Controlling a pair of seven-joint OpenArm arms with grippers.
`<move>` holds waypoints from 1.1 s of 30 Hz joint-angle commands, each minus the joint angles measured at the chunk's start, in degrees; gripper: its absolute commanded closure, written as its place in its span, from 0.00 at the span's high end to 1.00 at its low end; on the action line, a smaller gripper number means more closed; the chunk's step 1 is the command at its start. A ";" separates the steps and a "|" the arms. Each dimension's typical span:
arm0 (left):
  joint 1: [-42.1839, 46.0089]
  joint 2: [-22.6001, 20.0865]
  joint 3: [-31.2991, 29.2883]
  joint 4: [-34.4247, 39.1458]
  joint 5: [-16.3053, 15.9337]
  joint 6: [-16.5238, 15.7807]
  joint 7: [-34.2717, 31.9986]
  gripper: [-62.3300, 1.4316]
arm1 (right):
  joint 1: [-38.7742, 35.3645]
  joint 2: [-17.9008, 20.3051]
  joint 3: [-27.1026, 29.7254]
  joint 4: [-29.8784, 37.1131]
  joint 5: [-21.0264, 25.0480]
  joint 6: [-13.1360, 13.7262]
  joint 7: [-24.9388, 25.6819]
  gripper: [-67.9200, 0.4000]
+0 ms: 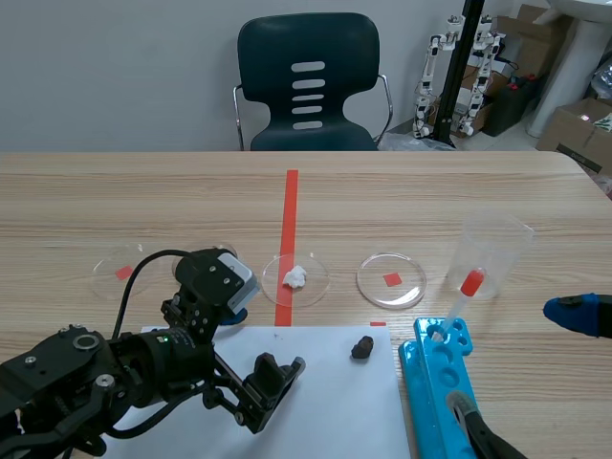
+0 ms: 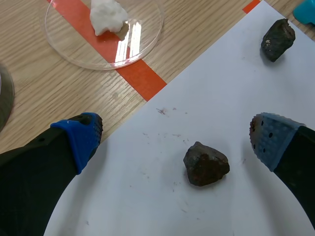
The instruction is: Put the middle mineral back
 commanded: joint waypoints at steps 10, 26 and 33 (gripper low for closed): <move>5.05 -4.90 -4.13 13.18 -0.37 -1.42 -0.39 1.00 | 0.48 0.02 0.37 0.26 0.66 0.07 0.66 0.95; 9.84 -7.02 -10.47 21.46 2.86 -1.40 -0.31 1.00 | 0.48 0.02 0.37 0.26 0.66 0.07 0.66 0.95; 9.84 -6.99 -10.45 21.46 2.86 -1.40 0.33 1.00 | 0.48 0.02 0.37 0.26 0.66 0.07 0.66 0.95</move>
